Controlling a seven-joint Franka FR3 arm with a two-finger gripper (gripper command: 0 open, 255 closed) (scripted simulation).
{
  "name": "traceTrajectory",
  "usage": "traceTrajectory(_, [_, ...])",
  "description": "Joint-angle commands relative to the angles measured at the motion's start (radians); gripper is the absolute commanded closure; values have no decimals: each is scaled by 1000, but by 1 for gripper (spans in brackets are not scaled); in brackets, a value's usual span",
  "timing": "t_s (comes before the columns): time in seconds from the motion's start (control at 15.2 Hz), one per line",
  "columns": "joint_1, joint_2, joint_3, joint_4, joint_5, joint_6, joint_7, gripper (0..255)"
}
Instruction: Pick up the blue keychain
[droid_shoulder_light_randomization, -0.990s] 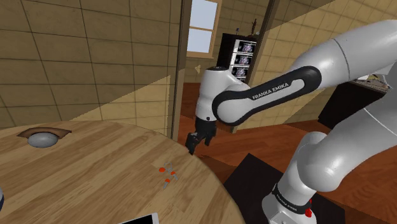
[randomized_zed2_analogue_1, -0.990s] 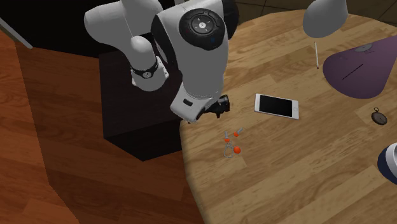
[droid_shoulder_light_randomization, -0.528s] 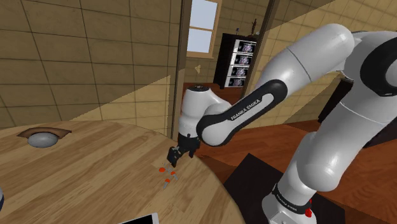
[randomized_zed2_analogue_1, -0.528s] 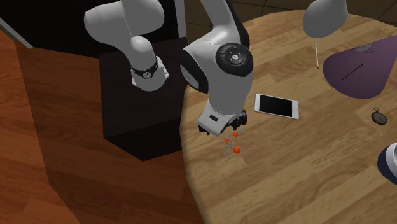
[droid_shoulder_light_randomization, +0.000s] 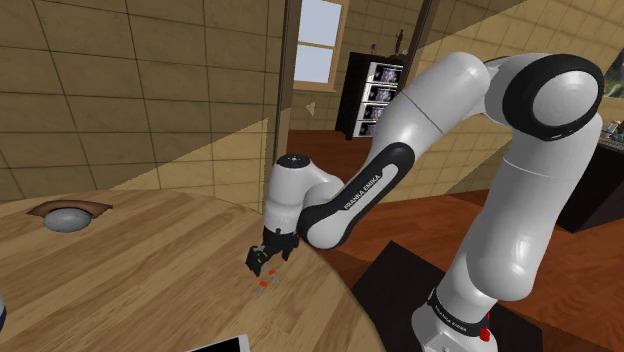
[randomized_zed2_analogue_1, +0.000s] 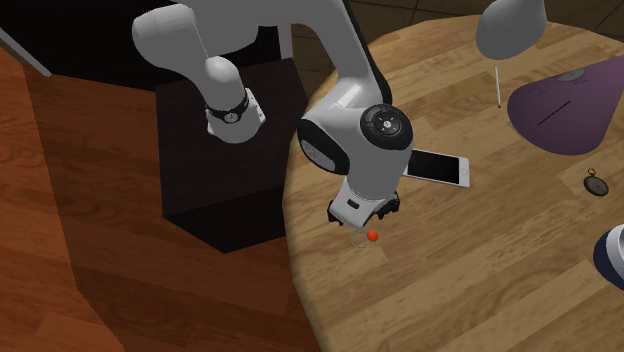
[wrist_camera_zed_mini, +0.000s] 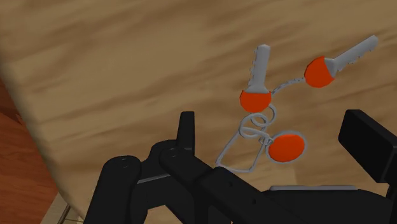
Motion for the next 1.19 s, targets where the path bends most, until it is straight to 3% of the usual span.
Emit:
traceTrajectory(0.0, [6, 29, -9, 0, -31, 27, 24, 0])
traceTrajectory(0.2, [11, 52, -18, 0, -56, 47, 42, 0])
traceTrajectory(0.26, [12, 51, -17, 0, -54, 46, 42, 255])
traceTrajectory(0.86, [12, 52, -18, 0, -55, 47, 42, 255])
traceTrajectory(1.12, [0, -5, 3, 1, 4, -5, -2, 255])
